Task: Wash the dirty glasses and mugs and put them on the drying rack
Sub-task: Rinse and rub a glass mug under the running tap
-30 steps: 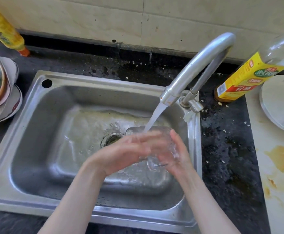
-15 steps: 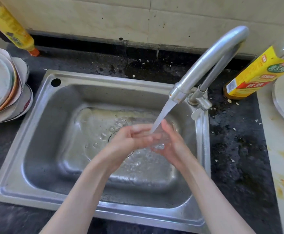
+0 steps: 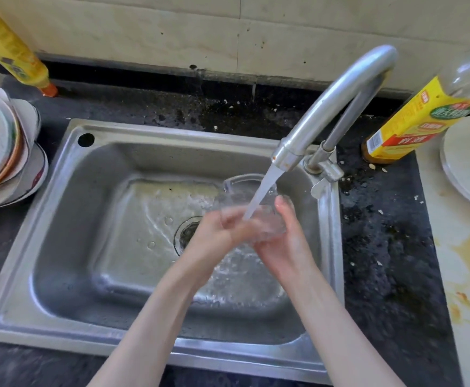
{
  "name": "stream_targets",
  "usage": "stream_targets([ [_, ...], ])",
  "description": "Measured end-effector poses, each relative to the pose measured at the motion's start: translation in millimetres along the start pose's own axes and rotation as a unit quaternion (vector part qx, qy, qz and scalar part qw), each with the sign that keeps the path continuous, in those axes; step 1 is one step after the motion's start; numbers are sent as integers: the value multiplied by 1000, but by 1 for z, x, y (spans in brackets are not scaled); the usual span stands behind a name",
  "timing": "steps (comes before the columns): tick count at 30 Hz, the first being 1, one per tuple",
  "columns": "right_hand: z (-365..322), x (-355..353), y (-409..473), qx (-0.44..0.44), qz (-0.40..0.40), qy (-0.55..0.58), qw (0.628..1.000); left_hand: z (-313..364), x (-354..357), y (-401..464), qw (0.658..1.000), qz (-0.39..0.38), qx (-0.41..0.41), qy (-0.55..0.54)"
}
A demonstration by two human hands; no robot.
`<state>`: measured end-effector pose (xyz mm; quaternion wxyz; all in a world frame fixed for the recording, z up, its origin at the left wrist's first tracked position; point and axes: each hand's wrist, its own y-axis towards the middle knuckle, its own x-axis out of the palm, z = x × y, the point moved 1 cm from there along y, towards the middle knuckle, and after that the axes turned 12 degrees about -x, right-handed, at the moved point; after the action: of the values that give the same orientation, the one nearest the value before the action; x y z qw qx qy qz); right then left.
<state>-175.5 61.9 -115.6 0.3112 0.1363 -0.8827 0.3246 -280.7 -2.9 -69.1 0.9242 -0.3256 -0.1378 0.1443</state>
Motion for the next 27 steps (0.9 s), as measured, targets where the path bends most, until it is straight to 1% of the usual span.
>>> stream_targets([
  [1, -1, 0, -1, -16, -34, 4, 999, 2, -2, 1, 994, -59, -34, -91],
  [2, -3, 0, -2, -30, -70, 12, 997, 3, -6, 2, 970, -117, -80, -200],
  [3, -6, 0, -5, -23, -101, 28, 994, 2, -10, 3, 931, -167, -121, -301],
  [4, -8, -1, -5, -18, -117, 35, 992, 2, -12, 4, 889, -204, -157, -378],
  [5, -11, 1, -6, -14, -126, 33, 991, 2, -10, 5, 858, -227, -184, -422],
  [6, -12, 2, -5, -12, -126, 27, 992, 0, -7, 5, 849, -234, -187, -435],
  [7, -11, 0, -3, -12, -127, 12, 992, -3, -4, 7, 865, -222, -169, -417],
  [8, -11, -1, -3, -14, -117, -19, 993, -7, -2, 9, 893, -196, -135, -383],
  [10, -11, -1, -3, 2, -82, -65, 994, -9, -2, 8, 949, -128, -70, -281],
  [12, -13, 0, -3, 36, -48, -55, 997, -14, -4, 9, 987, -52, -28, -148],
  [14, -16, -2, 1, 70, 5, -33, 997, -21, -8, 10, 998, 45, -14, -52],
  [15, -17, -4, 3, 84, 17, -36, 996, -24, -10, 10, 997, 72, -11, -21],
  [16, -19, -5, 5, 91, 13, -51, 994, -24, -10, 8, 997, 71, -12, 1],
  [17, -19, -6, 5, 93, -3, -65, 994, -23, -11, 7, 999, 36, -11, 3],
  [18, -19, -8, 4, 85, -28, -72, 993, -22, -14, 5, 999, -27, -14, -14],
  [19, -19, -11, 3, 74, -67, -62, 993, -21, -16, 3, 992, -115, -15, -57],
  [20, -17, -15, 2, 69, -106, -43, 991, -20, -20, 2, 974, -192, -16, -121],
  [21, -16, -19, 0, 75, -142, -22, 987, -17, -23, 2, 949, -252, -28, -190],
  [22, -15, -22, -1, 82, -171, -10, 982, -14, -23, 1, 927, -282, -47, -243],
  [23, -15, -24, -2, 85, -196, -9, 977, -11, -20, 2, 915, -289, -66, -273],
  [24, -15, -25, -3, 84, -212, -22, 973, -11, -17, 2, 918, -272, -78, -278],
  [25, -15, -24, -3, 80, -219, -38, 972, -11, -15, 4, 930, -238, -80, -269],
  [26, -16, -25, -2, 76, -208, -53, 974, -12, -13, 4, 943, -204, -78, -252],
  [27, -17, -27, 0, 74, -178, -66, 979, -13, -13, 5, 955, -178, -73, -227],
])
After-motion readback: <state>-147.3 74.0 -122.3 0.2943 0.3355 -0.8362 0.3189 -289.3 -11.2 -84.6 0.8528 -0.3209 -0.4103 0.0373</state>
